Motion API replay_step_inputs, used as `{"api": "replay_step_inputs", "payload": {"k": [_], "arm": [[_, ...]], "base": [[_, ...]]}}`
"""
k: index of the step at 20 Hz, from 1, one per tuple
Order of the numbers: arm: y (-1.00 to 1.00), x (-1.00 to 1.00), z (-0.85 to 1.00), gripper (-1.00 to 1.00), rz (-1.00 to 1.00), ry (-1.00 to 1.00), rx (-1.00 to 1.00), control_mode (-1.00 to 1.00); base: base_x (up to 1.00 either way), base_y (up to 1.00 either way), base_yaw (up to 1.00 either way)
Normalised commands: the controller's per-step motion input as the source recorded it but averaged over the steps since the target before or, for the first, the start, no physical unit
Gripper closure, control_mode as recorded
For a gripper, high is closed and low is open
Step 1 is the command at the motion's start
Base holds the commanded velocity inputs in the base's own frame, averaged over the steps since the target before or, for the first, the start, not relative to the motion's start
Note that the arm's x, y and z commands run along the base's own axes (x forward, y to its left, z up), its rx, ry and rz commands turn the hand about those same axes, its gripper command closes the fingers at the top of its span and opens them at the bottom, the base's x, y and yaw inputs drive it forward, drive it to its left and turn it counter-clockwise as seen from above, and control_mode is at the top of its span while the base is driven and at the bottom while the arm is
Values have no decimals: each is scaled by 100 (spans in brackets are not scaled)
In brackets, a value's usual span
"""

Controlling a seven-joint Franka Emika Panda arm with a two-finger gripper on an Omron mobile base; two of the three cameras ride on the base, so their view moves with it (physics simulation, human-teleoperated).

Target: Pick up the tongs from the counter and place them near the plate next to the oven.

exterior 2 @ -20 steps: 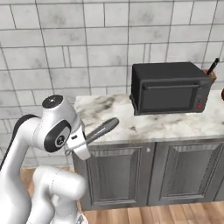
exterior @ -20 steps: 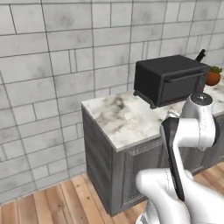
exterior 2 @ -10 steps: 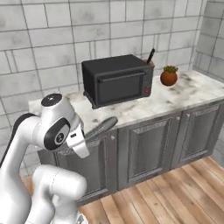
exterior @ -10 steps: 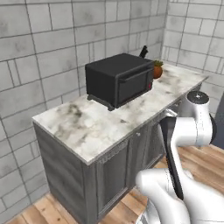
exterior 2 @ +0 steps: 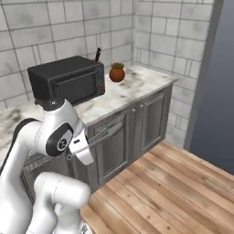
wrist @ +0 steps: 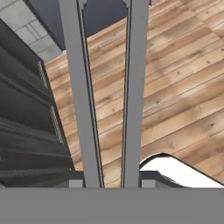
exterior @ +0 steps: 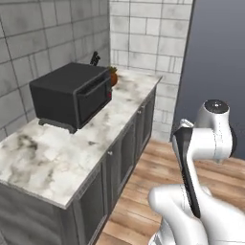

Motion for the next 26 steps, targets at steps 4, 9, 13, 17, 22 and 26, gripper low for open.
{"api": "replay_step_inputs", "payload": {"k": [4,9,13,17,22,26], "arm": [[0,0,0,100,0,0,0,100],[0,0,0,100,0,0,0,100],[0,0,0,100,0,0,0,100],[0,0,0,100,0,0,0,100],[0,0,0,100,0,0,0,100],[0,0,0,100,0,0,0,100]], "base": [[0,0,-63],[0,0,-67],[0,3,-64],[0,8,-59],[2,14,-51],[9,26,-46]]}}
